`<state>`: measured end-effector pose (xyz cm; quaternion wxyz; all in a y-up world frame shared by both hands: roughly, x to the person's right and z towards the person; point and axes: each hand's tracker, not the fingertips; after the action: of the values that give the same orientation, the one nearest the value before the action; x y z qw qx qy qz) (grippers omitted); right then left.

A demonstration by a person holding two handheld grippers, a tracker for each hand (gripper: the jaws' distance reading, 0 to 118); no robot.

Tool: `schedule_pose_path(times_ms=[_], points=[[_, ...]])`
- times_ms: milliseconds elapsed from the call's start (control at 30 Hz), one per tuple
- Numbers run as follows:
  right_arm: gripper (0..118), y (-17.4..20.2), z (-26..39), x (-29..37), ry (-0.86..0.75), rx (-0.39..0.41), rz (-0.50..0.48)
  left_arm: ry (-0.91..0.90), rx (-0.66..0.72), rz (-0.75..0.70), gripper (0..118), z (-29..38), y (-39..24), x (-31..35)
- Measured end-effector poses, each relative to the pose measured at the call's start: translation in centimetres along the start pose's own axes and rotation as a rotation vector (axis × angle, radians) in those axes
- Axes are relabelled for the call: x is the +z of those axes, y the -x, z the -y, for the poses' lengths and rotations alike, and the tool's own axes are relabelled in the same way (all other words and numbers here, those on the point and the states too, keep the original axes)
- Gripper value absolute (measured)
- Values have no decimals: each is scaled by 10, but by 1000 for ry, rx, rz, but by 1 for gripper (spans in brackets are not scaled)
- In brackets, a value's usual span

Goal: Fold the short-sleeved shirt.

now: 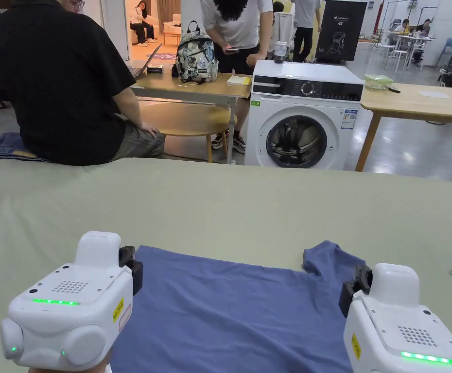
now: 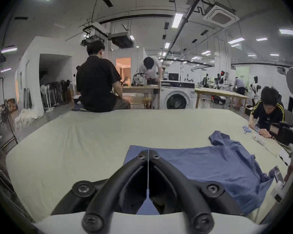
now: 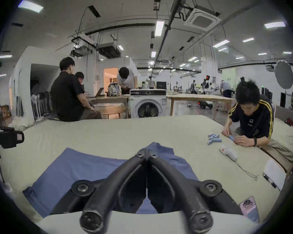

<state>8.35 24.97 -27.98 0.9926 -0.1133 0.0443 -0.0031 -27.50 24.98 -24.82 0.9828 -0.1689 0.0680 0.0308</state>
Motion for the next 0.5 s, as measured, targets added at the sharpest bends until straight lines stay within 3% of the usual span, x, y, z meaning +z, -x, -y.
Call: schedule_pose_path(times_ms=[167, 233, 500], points=[[0, 3, 4, -18, 42, 21, -31, 129, 47, 11, 0, -10, 24, -51], [0, 4, 8, -27, 69, 37, -25, 258, 62, 32, 0, -17, 36, -82], [0, -3, 34, -64, 205, 49, -21, 487, 98, 73, 0, -41, 72, -226]])
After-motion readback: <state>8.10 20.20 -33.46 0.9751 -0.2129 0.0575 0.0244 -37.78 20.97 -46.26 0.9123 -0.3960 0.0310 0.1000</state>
